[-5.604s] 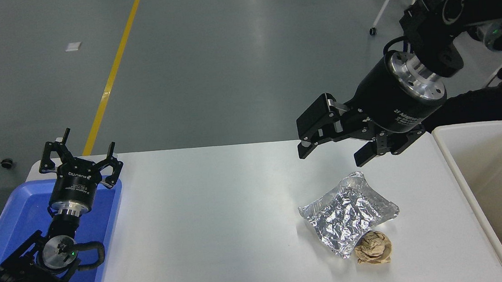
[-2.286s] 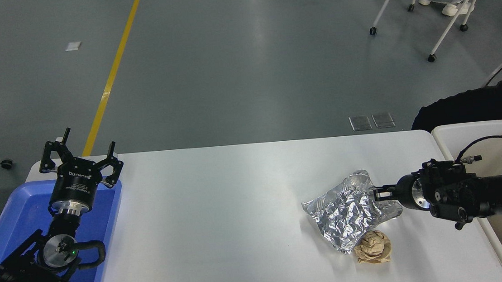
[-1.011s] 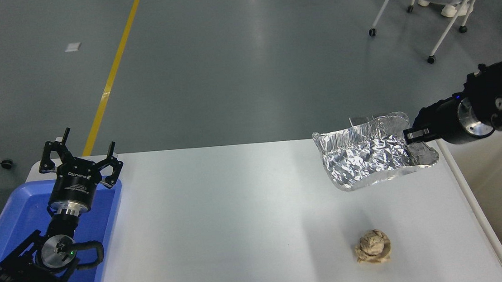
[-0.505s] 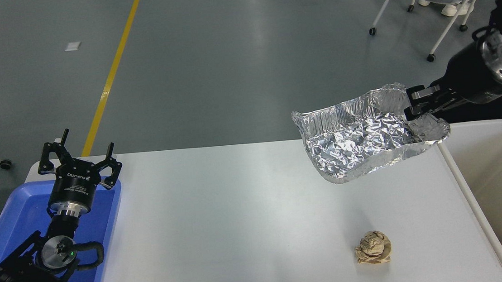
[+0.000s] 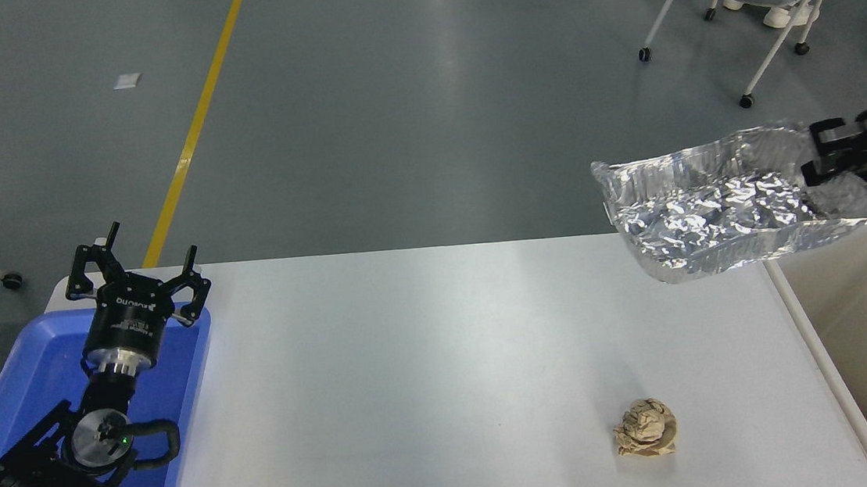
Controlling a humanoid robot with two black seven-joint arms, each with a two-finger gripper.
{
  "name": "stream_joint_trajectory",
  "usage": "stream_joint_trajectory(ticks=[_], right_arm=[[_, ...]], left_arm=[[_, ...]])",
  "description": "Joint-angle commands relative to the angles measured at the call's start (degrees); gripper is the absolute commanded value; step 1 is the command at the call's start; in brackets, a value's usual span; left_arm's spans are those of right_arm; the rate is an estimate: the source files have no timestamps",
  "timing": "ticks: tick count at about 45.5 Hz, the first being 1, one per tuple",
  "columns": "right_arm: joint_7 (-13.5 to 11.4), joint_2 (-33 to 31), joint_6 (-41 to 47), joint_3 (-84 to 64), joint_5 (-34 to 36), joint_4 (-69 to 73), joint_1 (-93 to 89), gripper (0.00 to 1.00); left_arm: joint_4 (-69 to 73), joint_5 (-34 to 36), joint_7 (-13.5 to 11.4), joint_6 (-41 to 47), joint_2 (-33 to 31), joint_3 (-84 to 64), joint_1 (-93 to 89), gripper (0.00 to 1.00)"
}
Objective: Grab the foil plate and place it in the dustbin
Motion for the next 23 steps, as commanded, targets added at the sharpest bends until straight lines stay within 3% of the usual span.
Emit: stream_joint_trajectory(ticks=[1, 12, 23], right_arm=[[1.35, -11.24, -0.2, -1.72, -5.78, -16.4, -8.59, 0.0], [1.44, -18.36, -0.99, 9.25, -8.23, -29.51, -25.19, 0.0], [1.09, -19.15, -9.16, 24.02, -7.18, -41.1, -49.19, 0.0]], left_arm=[[0.02, 0.0, -0.01, 0.0, -0.02, 0.0, 0.01, 1.0], [0.02, 0.0, -0.09, 0.0, -0.02, 0.0, 0.01, 1.0], [-0.06, 0.0, -0.09, 0.0, -0.1, 0.08, -0.16, 1.0]])
